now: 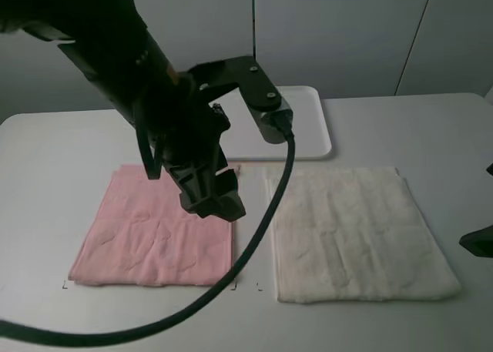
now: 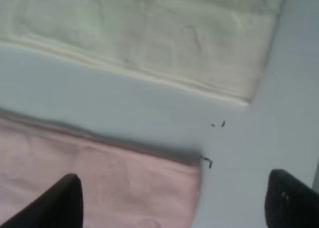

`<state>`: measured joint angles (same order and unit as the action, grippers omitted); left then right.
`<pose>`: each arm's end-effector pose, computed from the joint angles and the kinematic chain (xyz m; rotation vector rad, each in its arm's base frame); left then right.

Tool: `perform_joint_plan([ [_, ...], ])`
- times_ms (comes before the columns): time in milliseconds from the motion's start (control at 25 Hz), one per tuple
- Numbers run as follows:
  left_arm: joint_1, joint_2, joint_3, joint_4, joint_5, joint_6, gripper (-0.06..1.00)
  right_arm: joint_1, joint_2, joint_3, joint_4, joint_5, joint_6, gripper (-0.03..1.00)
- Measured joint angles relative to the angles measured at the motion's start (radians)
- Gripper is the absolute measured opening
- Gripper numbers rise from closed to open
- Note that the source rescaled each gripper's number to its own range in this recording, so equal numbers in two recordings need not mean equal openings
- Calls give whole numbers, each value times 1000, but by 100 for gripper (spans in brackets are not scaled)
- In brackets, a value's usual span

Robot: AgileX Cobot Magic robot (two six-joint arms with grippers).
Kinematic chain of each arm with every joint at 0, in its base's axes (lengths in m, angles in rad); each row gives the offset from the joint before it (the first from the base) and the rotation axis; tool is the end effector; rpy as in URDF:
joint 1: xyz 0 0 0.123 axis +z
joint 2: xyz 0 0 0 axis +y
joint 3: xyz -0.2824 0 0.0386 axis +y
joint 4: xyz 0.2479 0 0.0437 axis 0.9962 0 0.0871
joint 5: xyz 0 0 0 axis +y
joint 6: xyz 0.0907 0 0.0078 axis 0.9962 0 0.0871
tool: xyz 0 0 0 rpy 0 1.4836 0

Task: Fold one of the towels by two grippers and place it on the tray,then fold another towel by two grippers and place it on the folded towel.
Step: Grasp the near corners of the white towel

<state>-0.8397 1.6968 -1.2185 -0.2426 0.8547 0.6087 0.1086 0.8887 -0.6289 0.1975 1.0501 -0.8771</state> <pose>0.2172 -0.2669 0.2386 1.7299 2.2320 -0.3474 0.1315 0.0299 0.2610 -1.2174 2.4652 0.0599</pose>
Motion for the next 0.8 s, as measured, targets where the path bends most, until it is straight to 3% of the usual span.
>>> perform_joint_plan([
  [280, -117, 195, -113, 56, 38, -25, 94, 0, 0, 0, -49, 2, 17, 100],
  [800, -253, 370, -222, 65, 40, -62, 94, 0, 0, 0, -81, 9, 27, 100],
])
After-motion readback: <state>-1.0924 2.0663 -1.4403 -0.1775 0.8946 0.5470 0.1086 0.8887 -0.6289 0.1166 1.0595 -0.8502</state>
